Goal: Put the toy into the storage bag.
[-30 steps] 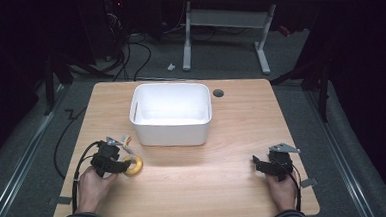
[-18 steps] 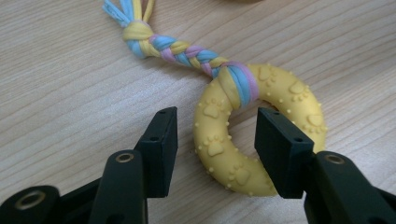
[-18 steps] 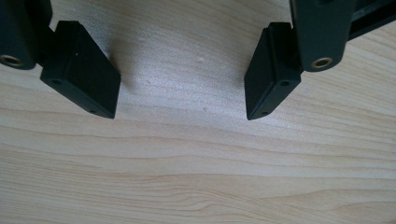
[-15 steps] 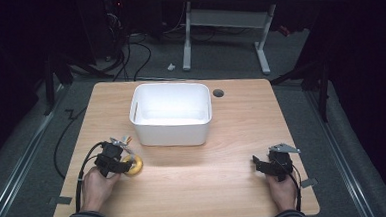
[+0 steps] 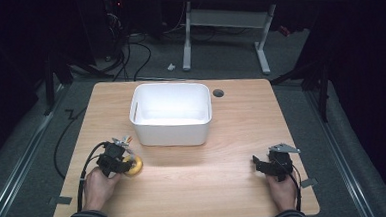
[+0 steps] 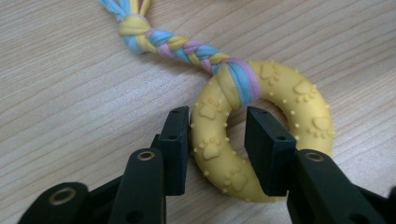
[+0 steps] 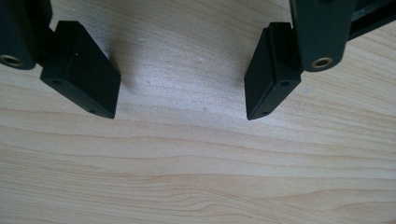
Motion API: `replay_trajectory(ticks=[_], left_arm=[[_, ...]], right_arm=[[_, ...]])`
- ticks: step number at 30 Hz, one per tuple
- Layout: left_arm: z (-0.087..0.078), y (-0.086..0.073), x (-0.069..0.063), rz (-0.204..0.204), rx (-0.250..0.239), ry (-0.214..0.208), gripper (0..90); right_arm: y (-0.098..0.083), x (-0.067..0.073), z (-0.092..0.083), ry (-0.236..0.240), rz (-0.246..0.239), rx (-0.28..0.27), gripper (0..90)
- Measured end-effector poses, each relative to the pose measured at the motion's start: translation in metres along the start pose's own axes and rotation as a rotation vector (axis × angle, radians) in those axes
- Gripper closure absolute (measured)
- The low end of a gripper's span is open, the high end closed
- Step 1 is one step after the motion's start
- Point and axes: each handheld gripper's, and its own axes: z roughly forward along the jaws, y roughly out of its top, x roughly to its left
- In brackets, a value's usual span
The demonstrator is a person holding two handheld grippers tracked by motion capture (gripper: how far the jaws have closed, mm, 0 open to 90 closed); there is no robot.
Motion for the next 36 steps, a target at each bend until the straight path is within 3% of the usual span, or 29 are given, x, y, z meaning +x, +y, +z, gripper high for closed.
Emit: replay_trajectory(ticks=[17,25,36], left_arm=[[-0.002,-0.002,-0.002,0.023,-0.008,0.014,65.8],[-0.010,-0.003,0.000,0.011,-0.040,-0.008,65.9],[-0.029,-0.009,0.006,-0.007,-0.073,-0.002,66.0]], right_arm=[[0.000,0.000,0.000,-0.001,0.000,0.000,27.2],[0.000,0.000,0.000,0.000,-0.001,0.000,27.2],[0.000,0.000,0.000,0.000,-0.003,0.002,27.1]])
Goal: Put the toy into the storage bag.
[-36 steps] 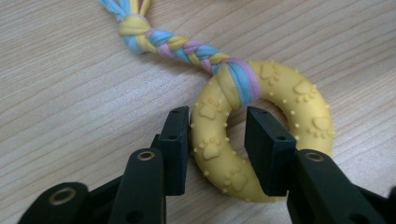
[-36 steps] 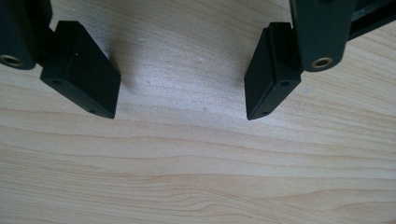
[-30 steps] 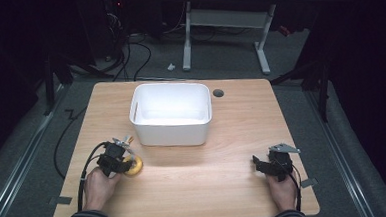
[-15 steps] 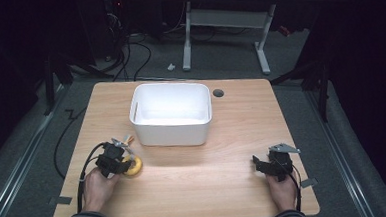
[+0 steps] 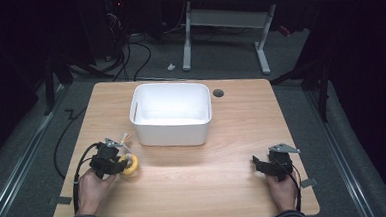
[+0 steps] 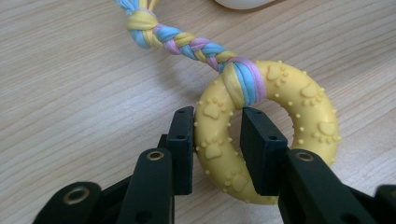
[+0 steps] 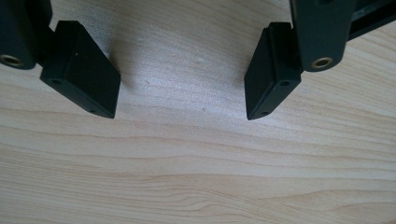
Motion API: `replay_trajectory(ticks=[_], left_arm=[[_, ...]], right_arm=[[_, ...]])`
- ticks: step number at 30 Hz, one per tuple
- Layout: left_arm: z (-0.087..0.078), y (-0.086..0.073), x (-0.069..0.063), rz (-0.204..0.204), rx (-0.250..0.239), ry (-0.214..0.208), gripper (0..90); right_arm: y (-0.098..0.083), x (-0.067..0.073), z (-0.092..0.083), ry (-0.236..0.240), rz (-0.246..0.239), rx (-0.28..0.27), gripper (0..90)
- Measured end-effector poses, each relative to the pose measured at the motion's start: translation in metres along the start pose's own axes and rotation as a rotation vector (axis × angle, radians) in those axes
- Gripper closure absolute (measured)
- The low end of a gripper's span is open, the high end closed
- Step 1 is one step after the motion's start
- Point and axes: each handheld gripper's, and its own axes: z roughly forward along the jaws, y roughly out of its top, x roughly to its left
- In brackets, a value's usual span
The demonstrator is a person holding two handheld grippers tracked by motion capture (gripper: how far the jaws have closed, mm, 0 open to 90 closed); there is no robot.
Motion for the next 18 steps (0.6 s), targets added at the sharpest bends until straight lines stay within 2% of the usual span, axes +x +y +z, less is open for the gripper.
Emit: replay_trajectory(ticks=[8,18], left_arm=[[-0.018,-0.005,0.008,-0.038,-0.050,-0.023,66.0],[-0.030,-0.007,0.015,-0.063,-0.065,-0.038,66.0]], right_arm=[[0.000,0.000,0.000,0.000,0.000,0.000,27.1],[0.000,0.000,0.000,0.001,0.000,0.001,27.0]])
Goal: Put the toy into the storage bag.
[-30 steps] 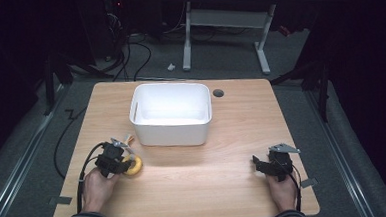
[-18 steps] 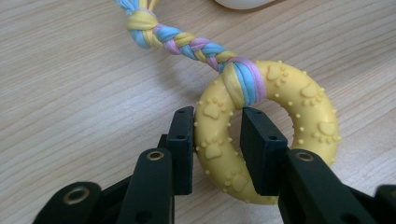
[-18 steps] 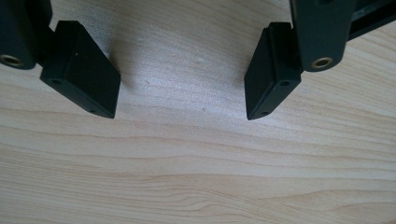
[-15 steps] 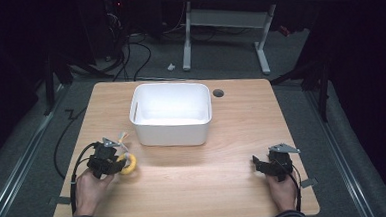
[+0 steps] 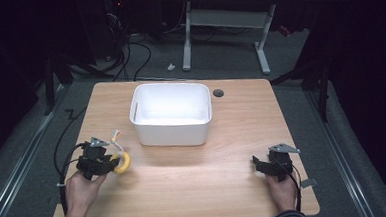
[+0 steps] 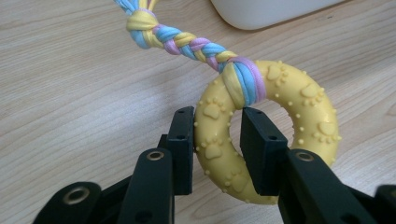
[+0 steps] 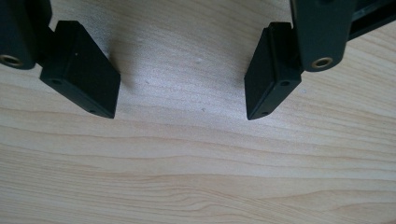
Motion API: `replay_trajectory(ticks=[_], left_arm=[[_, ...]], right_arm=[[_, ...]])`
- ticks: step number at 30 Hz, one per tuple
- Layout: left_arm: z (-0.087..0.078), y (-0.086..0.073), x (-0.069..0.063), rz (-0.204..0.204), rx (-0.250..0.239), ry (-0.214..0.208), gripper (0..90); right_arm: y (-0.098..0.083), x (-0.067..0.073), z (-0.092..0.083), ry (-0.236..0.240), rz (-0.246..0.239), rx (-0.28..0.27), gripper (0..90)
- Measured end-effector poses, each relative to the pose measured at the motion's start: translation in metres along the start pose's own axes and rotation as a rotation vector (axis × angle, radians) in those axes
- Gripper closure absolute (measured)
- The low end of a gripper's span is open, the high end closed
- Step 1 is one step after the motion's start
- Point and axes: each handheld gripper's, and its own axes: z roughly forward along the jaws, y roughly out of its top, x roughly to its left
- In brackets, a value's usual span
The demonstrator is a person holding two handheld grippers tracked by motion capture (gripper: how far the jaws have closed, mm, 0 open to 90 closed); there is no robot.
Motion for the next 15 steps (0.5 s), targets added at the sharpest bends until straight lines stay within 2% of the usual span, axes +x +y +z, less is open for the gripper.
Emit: replay_trajectory(ticks=[3,5,15], left_arm=[[-0.002,0.001,0.001,-0.007,0.006,-0.004,66.0],[-0.005,0.002,0.001,0.003,0.012,0.000,66.0],[-0.022,0.007,0.002,-0.004,-0.019,-0.007,66.1]], right_arm=[[0.000,0.000,0.000,0.000,0.000,0.000,27.0],[0.000,0.000,0.000,0.001,0.000,0.000,27.0],[0.000,0.000,0.000,0.003,-0.002,0.000,26.9]])
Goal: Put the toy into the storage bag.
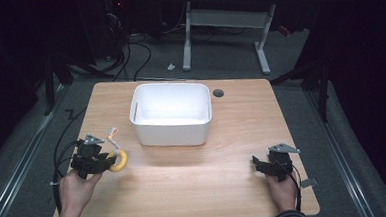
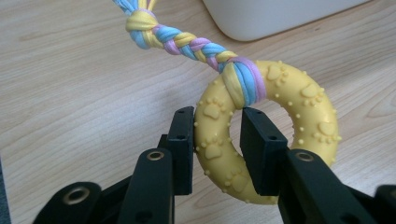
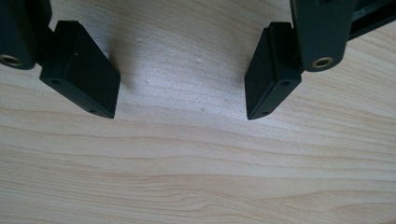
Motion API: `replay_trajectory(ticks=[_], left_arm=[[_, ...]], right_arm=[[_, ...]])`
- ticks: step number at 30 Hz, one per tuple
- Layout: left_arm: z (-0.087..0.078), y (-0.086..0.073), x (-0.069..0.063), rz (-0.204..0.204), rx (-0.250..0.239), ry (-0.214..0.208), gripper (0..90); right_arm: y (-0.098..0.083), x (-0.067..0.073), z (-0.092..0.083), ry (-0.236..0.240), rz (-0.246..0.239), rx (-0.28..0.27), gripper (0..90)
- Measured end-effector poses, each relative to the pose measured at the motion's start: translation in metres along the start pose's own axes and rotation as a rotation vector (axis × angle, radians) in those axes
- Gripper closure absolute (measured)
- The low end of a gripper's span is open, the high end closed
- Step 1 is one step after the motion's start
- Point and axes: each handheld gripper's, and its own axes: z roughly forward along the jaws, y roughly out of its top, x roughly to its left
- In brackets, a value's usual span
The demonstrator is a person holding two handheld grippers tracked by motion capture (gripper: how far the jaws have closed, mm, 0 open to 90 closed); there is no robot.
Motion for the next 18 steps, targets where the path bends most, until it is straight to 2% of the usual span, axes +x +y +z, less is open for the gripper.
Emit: replay_trajectory(ticks=[5,8,12,18], left_arm=[[-0.009,0.006,0.004,-0.011,-0.007,-0.011,66.1],[-0.015,0.010,0.004,-0.005,-0.014,0.003,66.1],[-0.023,0.016,0.005,-0.012,-0.037,0.001,66.1],[-0.031,0.026,0.005,-0.002,-0.042,0.009,66.1]], right_arm=[[0.000,0.000,0.000,0.000,0.002,0.001,26.8],[0.000,0.000,0.000,0.001,0.001,0.001,26.7],[0.000,0.000,0.000,0.002,0.000,0.002,26.5],[0.000,0.000,0.000,0.003,0.000,0.002,26.4]])
